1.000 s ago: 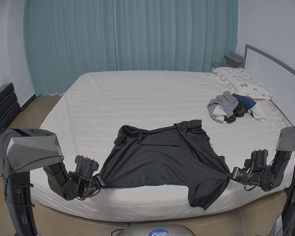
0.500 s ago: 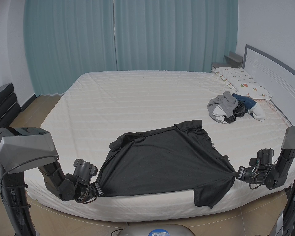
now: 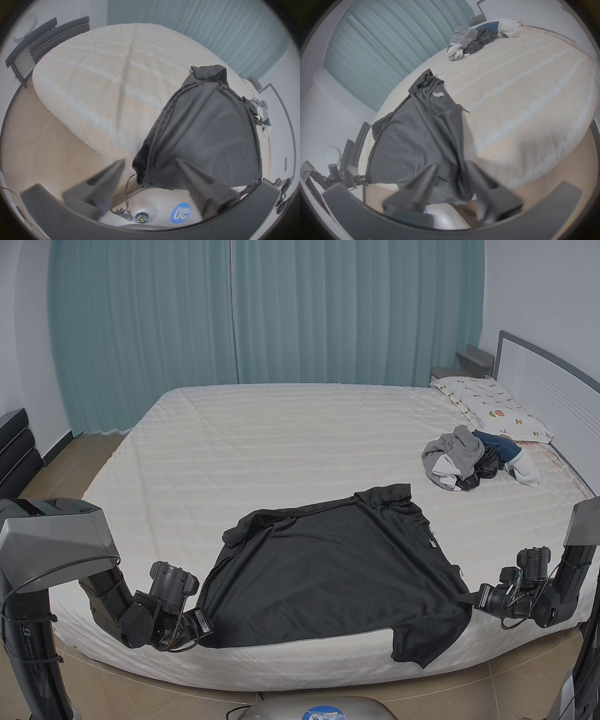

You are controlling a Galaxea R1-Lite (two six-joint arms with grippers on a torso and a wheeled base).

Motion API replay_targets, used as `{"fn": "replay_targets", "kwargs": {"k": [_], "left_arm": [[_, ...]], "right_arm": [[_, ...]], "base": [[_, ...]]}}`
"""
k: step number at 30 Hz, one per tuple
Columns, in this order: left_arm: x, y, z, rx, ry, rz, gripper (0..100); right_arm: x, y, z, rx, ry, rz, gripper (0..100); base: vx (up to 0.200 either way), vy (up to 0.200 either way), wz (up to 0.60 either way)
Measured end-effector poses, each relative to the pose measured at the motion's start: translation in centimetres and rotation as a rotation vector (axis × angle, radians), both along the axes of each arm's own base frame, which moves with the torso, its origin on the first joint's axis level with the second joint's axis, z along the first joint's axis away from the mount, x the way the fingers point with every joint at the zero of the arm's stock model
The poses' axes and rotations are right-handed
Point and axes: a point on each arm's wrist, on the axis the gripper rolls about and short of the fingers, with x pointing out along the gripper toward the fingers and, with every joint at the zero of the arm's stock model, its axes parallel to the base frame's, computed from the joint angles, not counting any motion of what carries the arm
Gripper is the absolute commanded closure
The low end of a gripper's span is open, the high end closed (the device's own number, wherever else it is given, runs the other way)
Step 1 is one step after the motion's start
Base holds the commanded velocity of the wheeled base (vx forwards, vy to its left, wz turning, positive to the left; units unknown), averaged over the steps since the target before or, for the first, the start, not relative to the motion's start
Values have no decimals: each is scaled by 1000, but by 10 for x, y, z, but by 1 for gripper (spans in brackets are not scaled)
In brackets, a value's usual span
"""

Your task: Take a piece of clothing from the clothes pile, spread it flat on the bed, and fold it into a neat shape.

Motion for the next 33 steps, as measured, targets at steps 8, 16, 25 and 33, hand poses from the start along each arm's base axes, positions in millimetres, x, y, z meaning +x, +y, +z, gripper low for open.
{"fn": "replay_targets", "kwargs": {"k": [8,16,25,33], "left_arm": [[10,0,6,-40,-35,31,0],[30,4,24,-173,-151,128,0],[46,8,37,-283,-211,219,0],[50,11,41,-343,-221,203,0]], "right_arm": [[10,-1,8,122,-38,-95,0],[29,-3,28,319,-118,-233,0],[38,2,38,393,-218,-244,0],[38,7,32,399,-195,-232,0]], "base": [[0,0,0],[0,0,0],[0,0,0],[125,0,0]]}}
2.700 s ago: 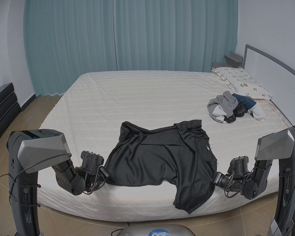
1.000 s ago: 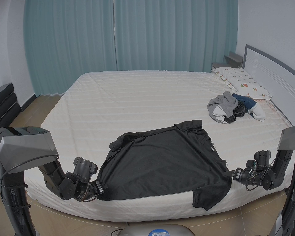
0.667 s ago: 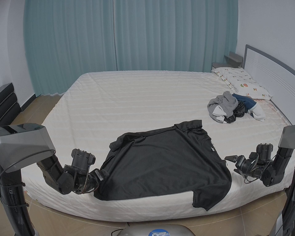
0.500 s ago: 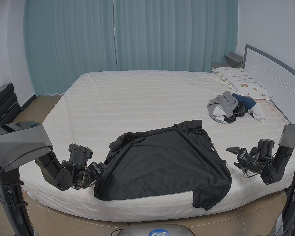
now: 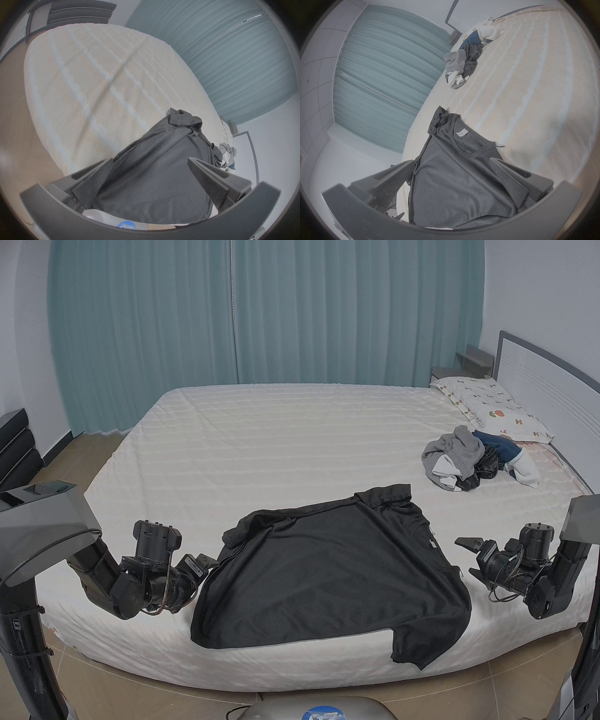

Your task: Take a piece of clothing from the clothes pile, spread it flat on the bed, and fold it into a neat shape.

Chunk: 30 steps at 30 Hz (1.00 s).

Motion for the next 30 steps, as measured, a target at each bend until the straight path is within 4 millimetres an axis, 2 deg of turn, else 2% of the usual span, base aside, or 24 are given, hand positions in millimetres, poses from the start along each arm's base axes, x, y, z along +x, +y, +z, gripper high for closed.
{"fn": "replay_targets", "kwargs": {"k": [10,17,24,30], "left_arm": [[-1,0,0,-5,1,-4,0],[1,-3,1,-24,-4,9,0],[6,-13,2,-34,-20,-9,0],[17,-26,-6,-23,-29,-23,0]], "right_arm": [[-1,3,-2,21,16,-1,0],[-1,3,-3,22,18,0,0],[-1,4,-3,22,20,1,0],[-2,4,-4,23,24,1,0]], "base": [[200,0,0],[0,0,0],[0,0,0],[0,0,0]]}}
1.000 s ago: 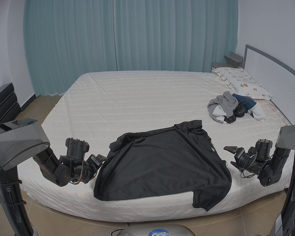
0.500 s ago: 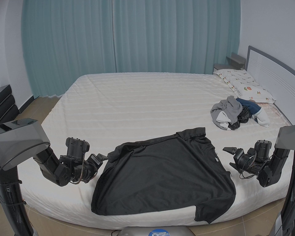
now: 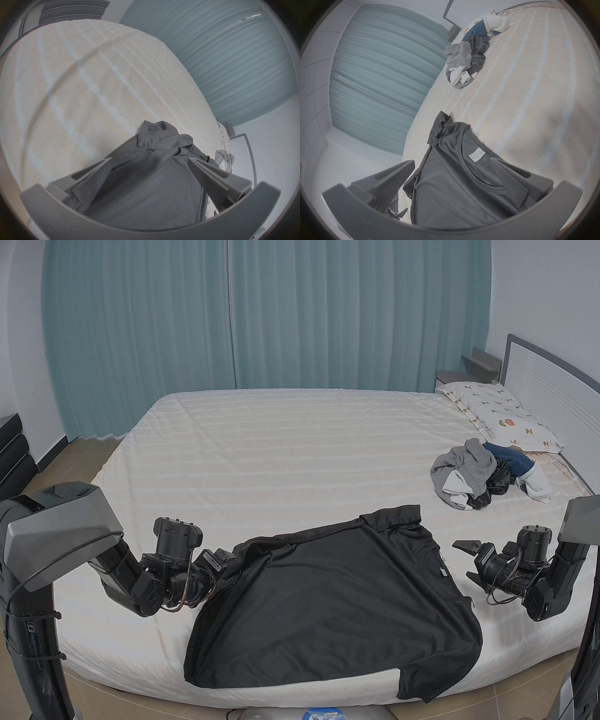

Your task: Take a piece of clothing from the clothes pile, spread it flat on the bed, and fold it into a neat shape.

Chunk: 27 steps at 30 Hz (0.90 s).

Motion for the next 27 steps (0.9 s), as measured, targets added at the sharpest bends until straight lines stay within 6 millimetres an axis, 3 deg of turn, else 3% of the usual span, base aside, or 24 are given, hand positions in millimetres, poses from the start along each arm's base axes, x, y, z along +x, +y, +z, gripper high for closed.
{"fn": "replay_targets", "kwargs": {"k": [15,25,26,27], "left_arm": [[50,-11,-17,51,-86,8,0],[67,-10,-31,59,-96,19,0],[67,-10,-32,59,-96,20,100],[68,-10,-33,60,-94,20,100]], "right_arm": [[0,0,-3,2,11,2,0],[0,2,-4,3,14,6,0],[0,2,-4,3,13,7,0],[0,2,-4,3,13,7,0]], "base": [[0,0,0],[0,0,0],[0,0,0],[0,0,0]]}}
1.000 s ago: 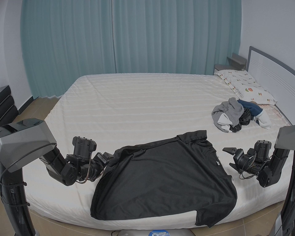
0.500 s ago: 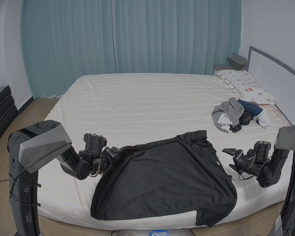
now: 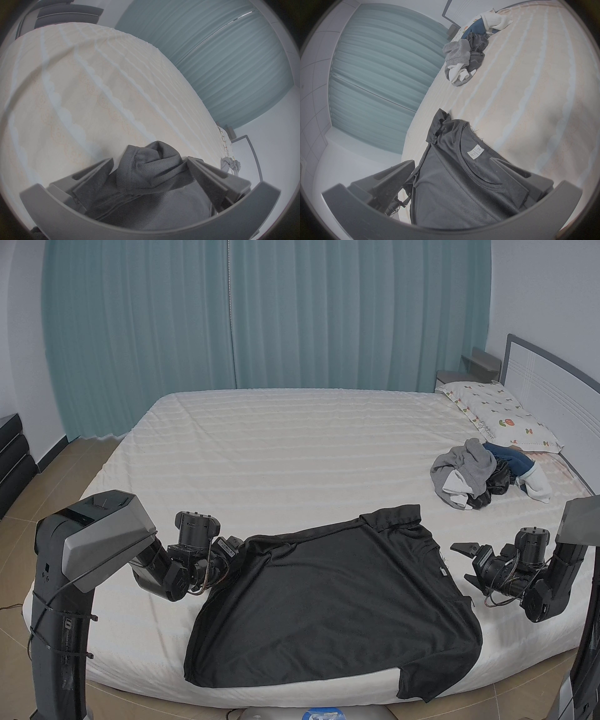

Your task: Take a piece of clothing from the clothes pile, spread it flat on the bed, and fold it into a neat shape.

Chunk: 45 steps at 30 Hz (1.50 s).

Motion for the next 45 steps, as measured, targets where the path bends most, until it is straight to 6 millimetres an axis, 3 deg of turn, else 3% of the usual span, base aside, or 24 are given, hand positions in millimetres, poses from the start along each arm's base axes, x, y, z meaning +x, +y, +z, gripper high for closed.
{"fn": "replay_targets", "kwargs": {"k": [11,29,37,45], "left_arm": [[8,2,-4,37,-20,25,100],[52,33,27,49,-189,138,100],[77,50,16,113,-244,191,100],[89,58,-2,125,-245,218,100]], "right_arm": [[0,0,-1,3,3,0,0],[2,0,-3,11,9,-8,0],[2,0,-5,10,11,-8,0],[2,0,-6,11,14,-7,0]], "base": [[0,0,0],[0,0,0],[0,0,0],[0,0,0]]}}
